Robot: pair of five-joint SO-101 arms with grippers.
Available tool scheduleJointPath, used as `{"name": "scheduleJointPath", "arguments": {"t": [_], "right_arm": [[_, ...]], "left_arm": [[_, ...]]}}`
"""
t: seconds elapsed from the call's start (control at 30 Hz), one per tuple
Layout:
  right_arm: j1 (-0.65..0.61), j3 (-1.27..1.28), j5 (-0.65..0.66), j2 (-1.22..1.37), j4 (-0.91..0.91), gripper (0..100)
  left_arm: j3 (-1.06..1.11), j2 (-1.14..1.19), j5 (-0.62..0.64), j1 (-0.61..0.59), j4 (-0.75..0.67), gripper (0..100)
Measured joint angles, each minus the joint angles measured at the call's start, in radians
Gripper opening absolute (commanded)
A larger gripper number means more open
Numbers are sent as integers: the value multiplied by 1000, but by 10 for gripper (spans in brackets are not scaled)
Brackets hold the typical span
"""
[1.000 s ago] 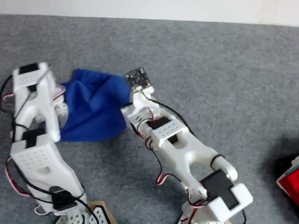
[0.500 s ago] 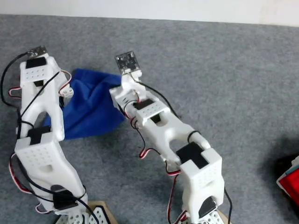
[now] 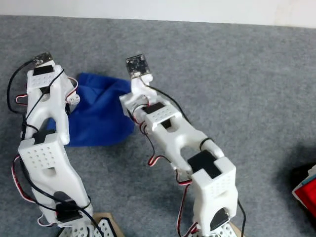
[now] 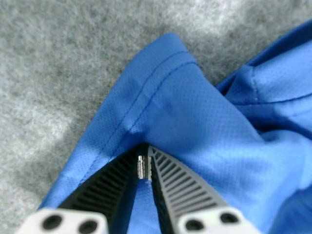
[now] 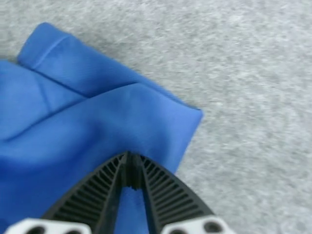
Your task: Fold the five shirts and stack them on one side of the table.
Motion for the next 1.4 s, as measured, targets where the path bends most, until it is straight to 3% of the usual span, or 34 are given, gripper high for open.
{"name": "scheduleJointPath", "arguments": {"t": [0.23, 0.5, 0.93, 1.3, 1.4], "right_arm": [[-2, -3, 2, 0, 2, 7], [0, 144, 140, -20, 9, 7], [103, 152, 157, -28, 18, 7], [166, 285, 157, -270, 20, 11], [146, 339, 157, -356, 20, 92]], "left_arm": [[-2, 3, 0, 0, 0, 5], [-2, 5, 0, 0, 0, 5], [-2, 5, 0, 0, 0, 5], [-2, 5, 0, 2, 0, 7], [-41, 8, 0, 15, 6, 7]]}}
